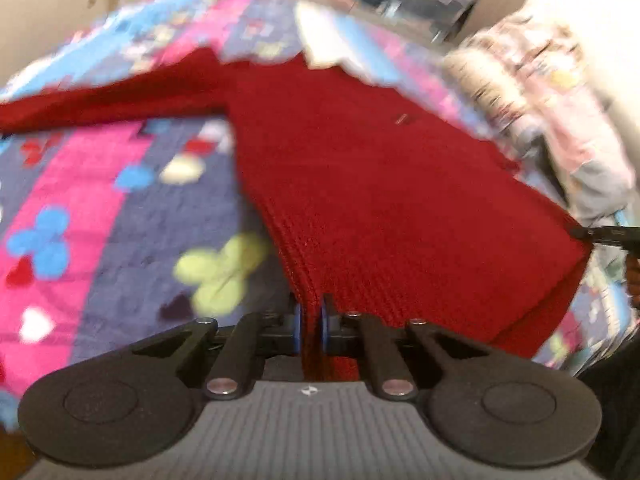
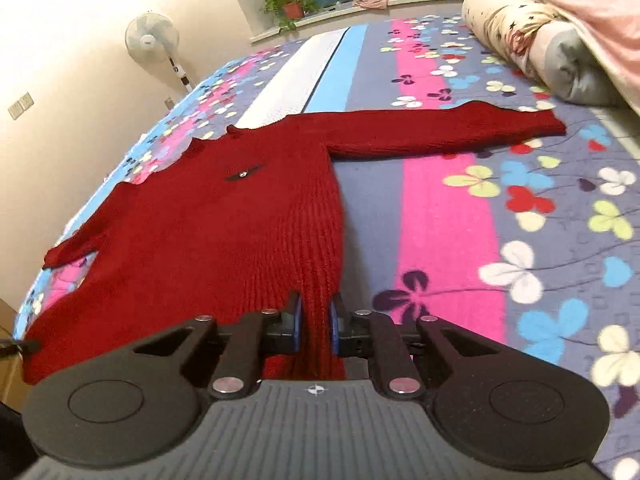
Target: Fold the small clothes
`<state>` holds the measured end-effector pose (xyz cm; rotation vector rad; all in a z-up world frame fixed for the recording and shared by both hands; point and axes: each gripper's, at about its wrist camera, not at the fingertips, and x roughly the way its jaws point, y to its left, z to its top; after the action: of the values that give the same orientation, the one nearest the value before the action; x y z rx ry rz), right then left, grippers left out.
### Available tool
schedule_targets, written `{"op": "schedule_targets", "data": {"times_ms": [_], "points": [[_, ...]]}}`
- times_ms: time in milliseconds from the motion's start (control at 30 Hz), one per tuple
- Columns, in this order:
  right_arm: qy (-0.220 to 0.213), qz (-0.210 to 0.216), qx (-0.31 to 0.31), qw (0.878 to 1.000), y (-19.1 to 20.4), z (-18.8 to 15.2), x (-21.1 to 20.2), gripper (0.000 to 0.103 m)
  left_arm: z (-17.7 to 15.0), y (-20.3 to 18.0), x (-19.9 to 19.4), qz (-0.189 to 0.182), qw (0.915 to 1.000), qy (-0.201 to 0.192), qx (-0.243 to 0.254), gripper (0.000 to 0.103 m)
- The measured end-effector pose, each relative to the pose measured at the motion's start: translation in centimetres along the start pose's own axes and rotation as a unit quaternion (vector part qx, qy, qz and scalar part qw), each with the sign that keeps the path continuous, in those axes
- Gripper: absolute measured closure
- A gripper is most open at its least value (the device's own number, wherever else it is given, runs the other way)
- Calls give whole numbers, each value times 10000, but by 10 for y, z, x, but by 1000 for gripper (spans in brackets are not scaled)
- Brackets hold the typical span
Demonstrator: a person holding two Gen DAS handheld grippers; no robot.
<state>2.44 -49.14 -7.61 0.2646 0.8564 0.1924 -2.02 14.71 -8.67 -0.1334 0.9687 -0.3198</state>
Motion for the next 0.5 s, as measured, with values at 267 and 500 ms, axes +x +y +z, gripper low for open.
{"op": "schedule_targets", "data": {"times_ms": [267, 500], "points": [[469, -969, -780, 9911, 20, -9, 46, 81, 9, -18, 13, 578, 9967, -323, 465, 89], [1301, -908, -1571, 9748, 45, -31, 89, 70, -4, -39, 62, 725, 9907, 653, 945, 81]]}}
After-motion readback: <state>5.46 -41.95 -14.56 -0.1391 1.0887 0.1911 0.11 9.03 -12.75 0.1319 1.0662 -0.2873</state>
